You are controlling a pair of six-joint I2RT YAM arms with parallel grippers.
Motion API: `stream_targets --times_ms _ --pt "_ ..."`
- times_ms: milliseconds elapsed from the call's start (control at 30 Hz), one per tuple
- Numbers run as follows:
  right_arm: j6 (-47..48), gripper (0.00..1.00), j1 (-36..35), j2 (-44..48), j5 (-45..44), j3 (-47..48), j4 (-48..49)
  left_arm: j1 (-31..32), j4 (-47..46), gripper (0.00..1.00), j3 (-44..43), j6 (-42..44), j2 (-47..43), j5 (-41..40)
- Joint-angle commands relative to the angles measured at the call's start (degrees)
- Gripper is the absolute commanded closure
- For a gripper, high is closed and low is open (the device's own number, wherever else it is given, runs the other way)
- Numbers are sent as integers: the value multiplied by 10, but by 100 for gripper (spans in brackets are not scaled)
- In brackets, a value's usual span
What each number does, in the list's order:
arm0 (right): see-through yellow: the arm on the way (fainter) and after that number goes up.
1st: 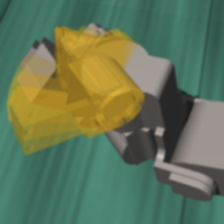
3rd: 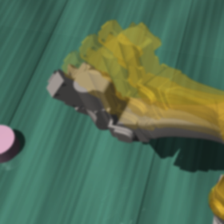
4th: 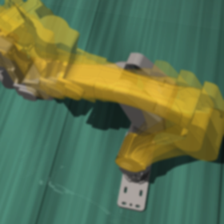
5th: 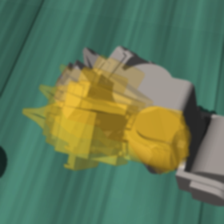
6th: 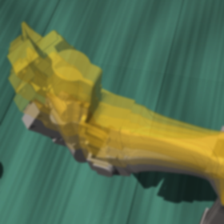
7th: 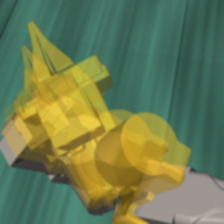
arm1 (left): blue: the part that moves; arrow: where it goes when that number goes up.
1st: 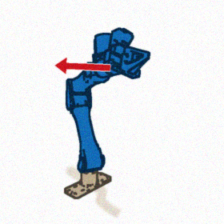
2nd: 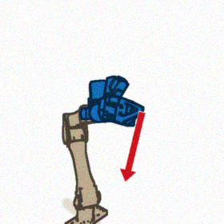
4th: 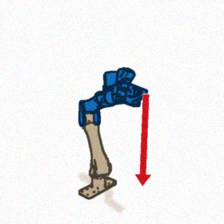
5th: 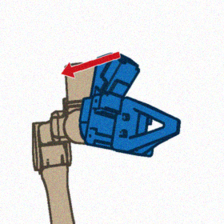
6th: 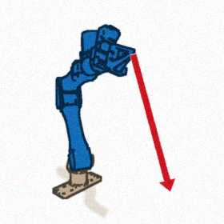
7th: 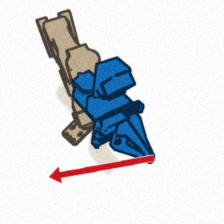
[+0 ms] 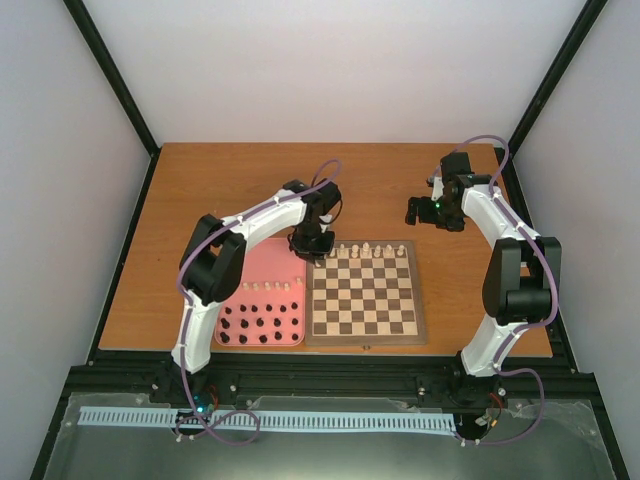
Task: Set up the chess pieces on the board
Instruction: Place the chess piece on the chessboard.
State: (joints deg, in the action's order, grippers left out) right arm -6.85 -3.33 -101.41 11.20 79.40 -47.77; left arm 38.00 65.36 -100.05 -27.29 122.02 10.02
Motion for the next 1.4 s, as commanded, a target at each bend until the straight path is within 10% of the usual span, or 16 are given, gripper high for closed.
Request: stream_targets --times_ms 0,1367 --pt "4 0 4 -3 5 -1 5 2 -9 80 -24 -9 12 -3" --pt "7 0 4 -7 22 1 5 -4 36 60 -14 -12 -92 -61"
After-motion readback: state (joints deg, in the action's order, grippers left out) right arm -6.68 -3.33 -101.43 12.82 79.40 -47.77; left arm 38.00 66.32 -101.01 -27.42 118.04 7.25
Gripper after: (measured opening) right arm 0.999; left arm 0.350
